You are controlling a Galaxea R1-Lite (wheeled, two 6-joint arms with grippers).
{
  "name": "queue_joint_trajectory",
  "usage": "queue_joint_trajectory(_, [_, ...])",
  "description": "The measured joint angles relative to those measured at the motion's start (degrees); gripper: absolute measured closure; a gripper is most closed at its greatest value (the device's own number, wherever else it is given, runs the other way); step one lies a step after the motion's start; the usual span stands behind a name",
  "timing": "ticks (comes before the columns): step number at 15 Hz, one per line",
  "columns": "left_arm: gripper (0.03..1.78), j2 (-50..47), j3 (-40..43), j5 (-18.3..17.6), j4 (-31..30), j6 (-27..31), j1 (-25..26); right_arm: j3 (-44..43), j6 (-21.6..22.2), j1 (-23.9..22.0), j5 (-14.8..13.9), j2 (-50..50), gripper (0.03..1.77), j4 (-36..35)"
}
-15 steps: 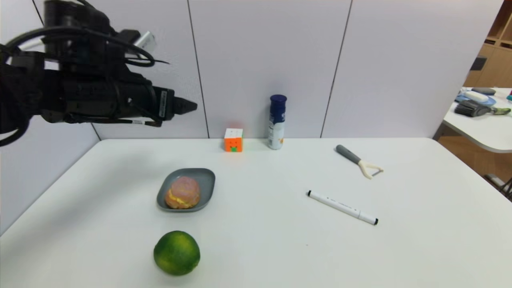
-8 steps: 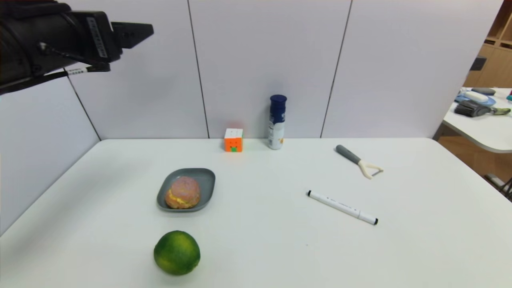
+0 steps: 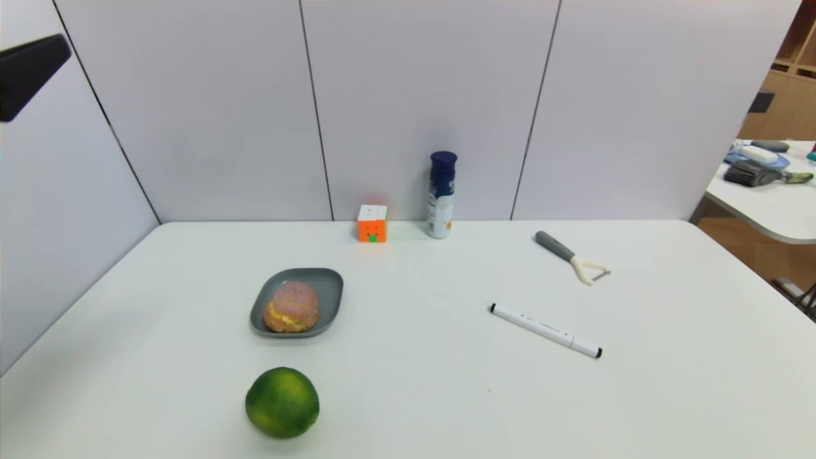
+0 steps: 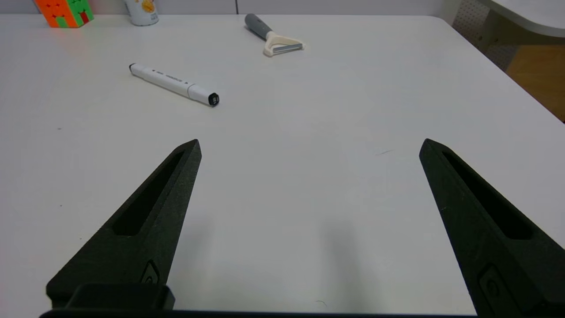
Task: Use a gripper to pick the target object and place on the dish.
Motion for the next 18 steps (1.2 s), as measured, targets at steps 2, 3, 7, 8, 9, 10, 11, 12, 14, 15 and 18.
queue_joint_trajectory(2, [0.12,-6.95,5.9,-0.04,1.82,2.17,1.54,0.0,-0.05,0.0,-0.02,0.0,0.09,-0.02])
queue_joint_trajectory(3, [0.12,-10.42,9.03,-0.09,2.89,2.95,2.45,0.0,-0.02,0.0,0.0,0.0,0.09,-0.02])
queue_joint_trajectory(7, [0.12,-23.5,20.92,-0.87,7.74,3.47,8.01,0.0,0.0,0.0,0.0,0.0,0.09,0.0])
queue_joint_trajectory(8, [0.12,-26.47,23.59,-2.13,9.31,2.97,9.73,0.0,0.0,0.0,-0.02,0.0,0.09,0.0])
queue_joint_trajectory(9, [0.12,-28.81,25.93,-3.95,10.52,2.28,11.08,0.0,-0.02,0.0,-0.02,0.0,0.09,0.0])
queue_joint_trajectory(10, [0.12,-31.48,28.86,-6.88,11.52,1.18,12.81,0.0,-0.02,0.0,0.0,0.0,0.09,0.0])
queue_joint_trajectory(11, [0.12,-33.73,31.32,-9.19,12.01,0.11,14.31,0.0,-0.02,0.0,0.0,0.0,0.09,0.0])
queue_joint_trajectory(12, [0.12,-35.94,33.71,-10.78,12.64,-0.96,15.66,0.0,0.0,0.0,0.0,0.0,0.09,-0.02])
queue_joint_trajectory(14, [0.12,-39.14,39.17,-11.98,13.36,-2.16,17.26,0.0,0.0,0.0,-0.02,0.0,0.09,0.0])
queue_joint_trajectory(15, [0.12,-40.02,41.48,-12.42,13.36,-2.24,17.6,0.0,0.0,0.0,0.0,0.0,0.09,-0.02])
queue_joint_trajectory(18, [0.12,-41.4,46.2,-12.81,15.13,-1.68,17.98,0.0,0.0,0.0,0.0,0.0,0.09,0.0])
